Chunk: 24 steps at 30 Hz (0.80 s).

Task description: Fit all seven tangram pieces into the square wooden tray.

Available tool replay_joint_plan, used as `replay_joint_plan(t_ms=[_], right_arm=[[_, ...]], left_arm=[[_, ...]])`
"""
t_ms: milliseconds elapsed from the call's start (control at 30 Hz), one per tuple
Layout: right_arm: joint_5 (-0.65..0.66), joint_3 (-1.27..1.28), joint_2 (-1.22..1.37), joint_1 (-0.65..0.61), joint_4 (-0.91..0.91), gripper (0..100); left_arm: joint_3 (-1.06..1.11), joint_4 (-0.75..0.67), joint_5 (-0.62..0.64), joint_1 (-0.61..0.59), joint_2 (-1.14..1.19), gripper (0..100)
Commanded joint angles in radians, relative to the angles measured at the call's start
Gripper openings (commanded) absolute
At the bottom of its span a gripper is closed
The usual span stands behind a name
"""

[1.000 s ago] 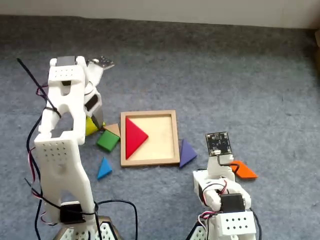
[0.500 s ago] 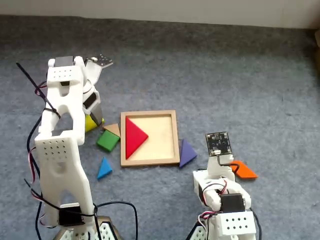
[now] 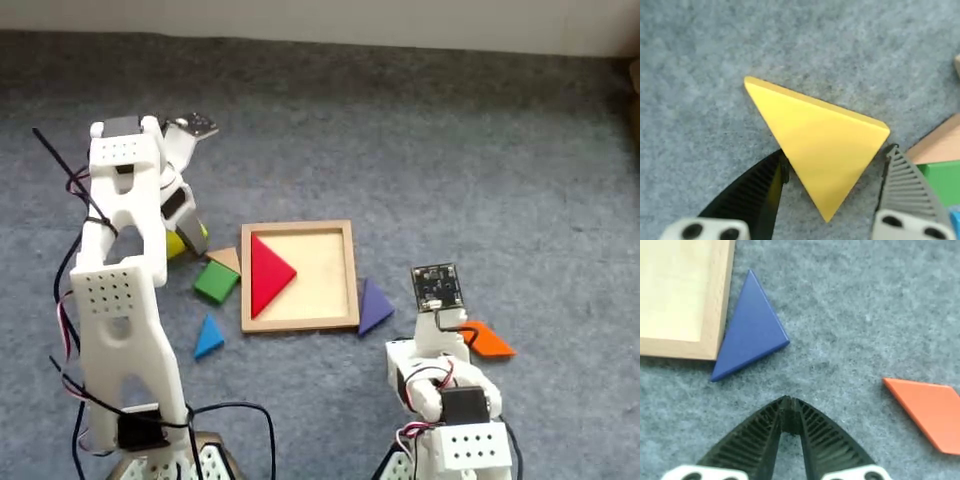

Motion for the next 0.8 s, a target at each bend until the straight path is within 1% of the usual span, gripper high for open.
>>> replay_joint_plan(t_ms=[0,100,267,367,467,600,700,767], right_arm=[[-0.003,0.074,-0.005,0.013,-0.01,0.6],[-0.003,0.074,-0.005,0.013,-0.01,0.6],[-0.003,0.074,-0.005,0.013,-0.01,0.6],[-0.003,0.074,-0.005,0.013,-0.01,0.6],[-0.003,0.074,-0.005,0.013,-0.01,0.6],[-0.003,0.074,-0.005,0.013,-0.01,0.6],[-0.003,0.074,-0.005,0.013,-0.01,0.6],[-0.003,0.074,-0.005,0.013,-0.01,0.6]], left_arm=[[-0.012,-0.011,-0.017,-0.008,0.001,23],[-0.012,-0.015,-0.017,-0.004,0.001,17],[-0.013,0.0,-0.018,0.012,-0.004,14],[-0.059,0.063,-0.015,0.021,-0.036,15],[-0.111,0.132,0.008,0.038,-0.073,21],[-0.166,0.126,0.213,0.059,-0.101,31],[-0.177,0.124,0.344,0.094,-0.097,33],[-0.165,0.097,0.4,0.114,-0.093,33]])
